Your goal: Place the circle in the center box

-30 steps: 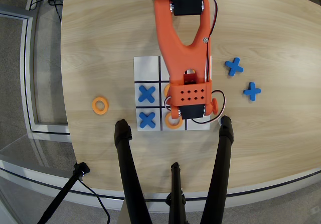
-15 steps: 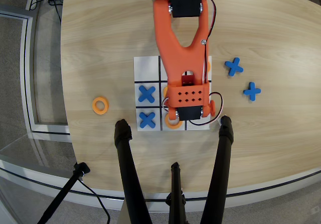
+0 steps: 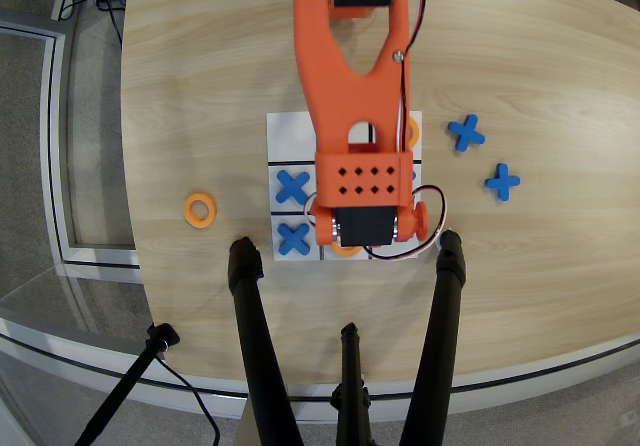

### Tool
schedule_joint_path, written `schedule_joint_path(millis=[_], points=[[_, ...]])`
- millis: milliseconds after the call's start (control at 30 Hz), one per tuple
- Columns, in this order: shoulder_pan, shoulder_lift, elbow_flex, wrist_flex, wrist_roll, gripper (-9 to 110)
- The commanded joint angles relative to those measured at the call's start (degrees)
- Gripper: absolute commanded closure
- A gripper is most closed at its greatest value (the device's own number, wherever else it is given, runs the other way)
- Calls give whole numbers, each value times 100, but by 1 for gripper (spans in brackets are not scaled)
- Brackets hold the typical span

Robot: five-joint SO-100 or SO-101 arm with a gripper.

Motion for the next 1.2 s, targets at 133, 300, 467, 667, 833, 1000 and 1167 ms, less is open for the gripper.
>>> schedule_joint_path(millis=[133, 300, 467, 667, 833, 1000, 1167], points=[[114, 2092, 782, 527, -202, 92], [26, 4096, 2575, 483, -501, 92], [-229, 6521, 4843, 308, -923, 92], [-475, 9439, 7541, 202, -1740, 92], [-396, 10608, 8912, 158, -2514, 92], [-404, 11136, 9624, 193, -2672, 93], [-404, 11689, 10248, 211, -2637, 100]])
